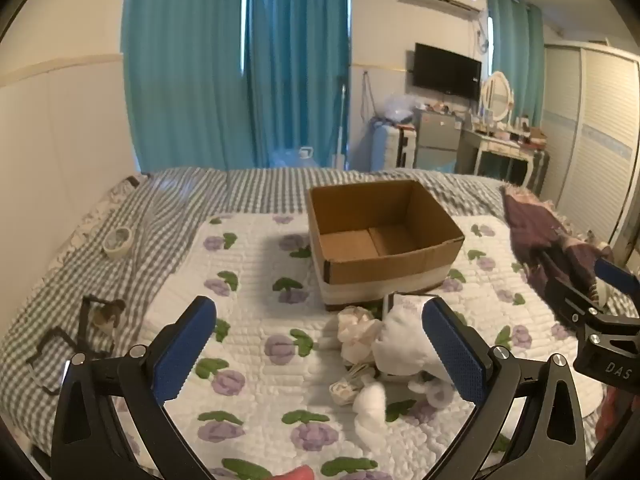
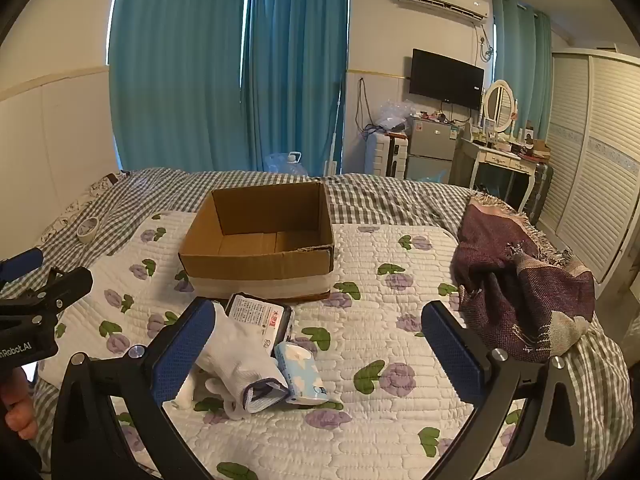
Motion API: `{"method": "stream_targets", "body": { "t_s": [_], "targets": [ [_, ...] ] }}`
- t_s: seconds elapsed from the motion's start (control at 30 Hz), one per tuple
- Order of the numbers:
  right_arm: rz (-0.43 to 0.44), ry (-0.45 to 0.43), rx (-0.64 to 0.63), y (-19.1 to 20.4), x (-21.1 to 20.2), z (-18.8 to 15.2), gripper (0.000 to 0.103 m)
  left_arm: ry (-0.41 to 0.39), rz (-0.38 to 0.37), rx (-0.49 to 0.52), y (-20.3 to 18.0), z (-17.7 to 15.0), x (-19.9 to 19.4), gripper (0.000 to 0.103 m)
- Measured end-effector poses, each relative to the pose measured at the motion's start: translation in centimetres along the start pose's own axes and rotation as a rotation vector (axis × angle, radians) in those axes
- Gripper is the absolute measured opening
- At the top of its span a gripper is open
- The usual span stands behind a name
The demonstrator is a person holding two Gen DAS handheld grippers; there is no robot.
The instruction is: Organize soft objects
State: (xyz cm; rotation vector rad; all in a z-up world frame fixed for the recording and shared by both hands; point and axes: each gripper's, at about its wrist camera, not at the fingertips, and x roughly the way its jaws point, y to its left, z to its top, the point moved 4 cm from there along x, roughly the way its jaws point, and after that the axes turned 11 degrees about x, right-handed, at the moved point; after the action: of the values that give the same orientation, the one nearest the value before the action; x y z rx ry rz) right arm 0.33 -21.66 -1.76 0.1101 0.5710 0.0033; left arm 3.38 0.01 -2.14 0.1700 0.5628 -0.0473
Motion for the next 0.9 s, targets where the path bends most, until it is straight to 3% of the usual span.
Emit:
{"method": "stream_targets", "body": {
  "t_s": [0.9],
  "targets": [
    [0.000, 0.004, -0.004, 0.50, 0.18, -0.24, 0.103, 0.005, 0.024, 0.011, 0.86, 0.09, -0.06, 0.103]
  ]
}}
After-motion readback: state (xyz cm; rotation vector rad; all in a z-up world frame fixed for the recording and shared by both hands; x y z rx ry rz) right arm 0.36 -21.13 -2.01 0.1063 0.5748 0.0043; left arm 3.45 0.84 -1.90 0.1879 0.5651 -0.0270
